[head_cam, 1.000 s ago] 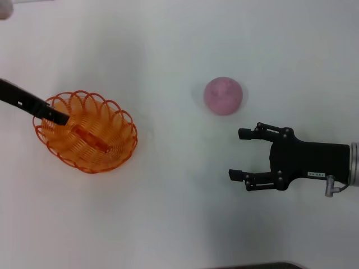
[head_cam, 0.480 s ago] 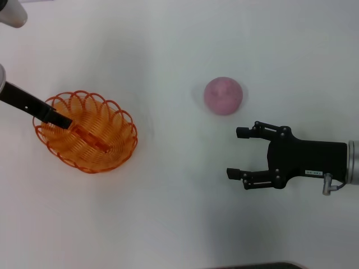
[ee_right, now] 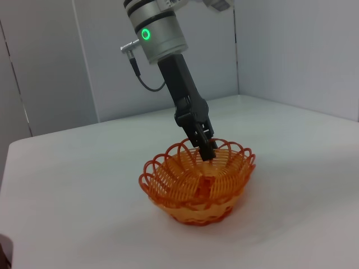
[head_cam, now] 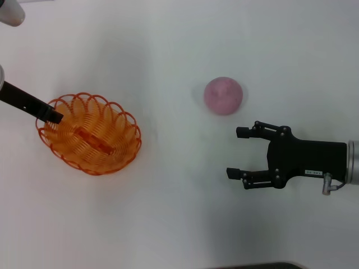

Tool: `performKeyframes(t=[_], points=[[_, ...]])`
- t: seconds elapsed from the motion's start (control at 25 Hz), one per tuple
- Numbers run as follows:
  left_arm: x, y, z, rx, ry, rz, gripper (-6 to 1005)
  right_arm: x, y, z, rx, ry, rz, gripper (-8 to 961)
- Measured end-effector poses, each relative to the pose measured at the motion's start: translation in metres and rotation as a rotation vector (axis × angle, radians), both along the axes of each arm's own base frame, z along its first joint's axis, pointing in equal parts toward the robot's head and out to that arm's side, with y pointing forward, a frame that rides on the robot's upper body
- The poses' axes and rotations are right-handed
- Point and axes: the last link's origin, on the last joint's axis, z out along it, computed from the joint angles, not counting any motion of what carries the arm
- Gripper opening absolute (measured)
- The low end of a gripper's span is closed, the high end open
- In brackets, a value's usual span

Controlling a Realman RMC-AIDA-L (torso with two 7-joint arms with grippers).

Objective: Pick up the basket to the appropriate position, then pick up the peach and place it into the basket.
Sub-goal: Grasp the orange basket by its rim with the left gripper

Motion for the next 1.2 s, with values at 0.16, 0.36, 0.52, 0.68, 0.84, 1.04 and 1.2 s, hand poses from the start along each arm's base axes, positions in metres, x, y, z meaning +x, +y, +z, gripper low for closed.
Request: performKeyframes(t=[0.16, 0.36, 0.52, 0.68, 0.84, 1.04, 1.2], points=[[0.001, 0.000, 0.000, 0.001, -0.002, 0.003, 337, -0.001, 0.000, 0.000, 0.000, 0.001, 0.001, 958], [0.000, 0.000, 0.001, 0.006, -0.005, 0.012, 157, -0.001, 0.001, 0.000, 0.001, 0.003, 0.001, 958], [0.000, 0.001, 0.003, 0.021, -0.009, 0.034, 136, -0.001, 0.001, 0.000, 0.002, 0.003, 0.002, 958], [0.001, 0.001, 0.005, 0.034, -0.013, 0.049, 131, -0.002, 0.002, 0.000, 0.004, 0.005, 0.002, 958], [0.005, 0.001, 0.008, 0.028, -0.023, 0.070, 130, -0.002, 0.002, 0.000, 0.003, 0.004, 0.003, 957], [0.012, 0.003, 0.019, 0.018, -0.062, 0.124, 116, -0.003, 0.003, 0.000, 0.002, 0.003, 0.008, 957], [0.015, 0.004, 0.032, 0.003, -0.143, 0.210, 93, -0.004, 0.004, 0.000, -0.008, 0.009, 0.006, 957]])
